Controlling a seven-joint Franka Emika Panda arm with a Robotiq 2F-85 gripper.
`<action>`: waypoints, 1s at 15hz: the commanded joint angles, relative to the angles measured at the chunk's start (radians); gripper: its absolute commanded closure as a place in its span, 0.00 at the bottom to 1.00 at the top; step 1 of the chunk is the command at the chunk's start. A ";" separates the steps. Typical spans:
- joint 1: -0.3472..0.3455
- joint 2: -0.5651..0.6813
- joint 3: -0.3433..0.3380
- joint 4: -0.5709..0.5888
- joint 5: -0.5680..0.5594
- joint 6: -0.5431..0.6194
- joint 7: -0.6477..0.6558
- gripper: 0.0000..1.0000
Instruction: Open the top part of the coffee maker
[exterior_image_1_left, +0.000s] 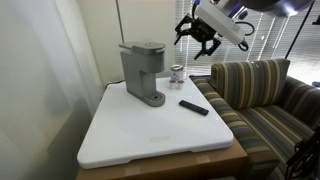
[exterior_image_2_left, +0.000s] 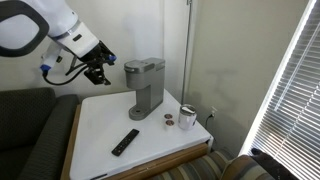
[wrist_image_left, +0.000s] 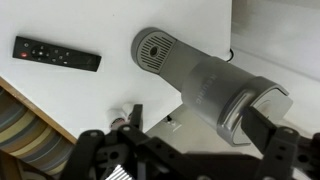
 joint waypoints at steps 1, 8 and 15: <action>-0.026 0.055 0.026 0.087 0.013 -0.036 0.007 0.27; -0.035 0.015 0.022 0.082 0.016 -0.046 0.023 0.77; -0.016 -0.022 0.051 0.008 0.030 0.074 0.035 1.00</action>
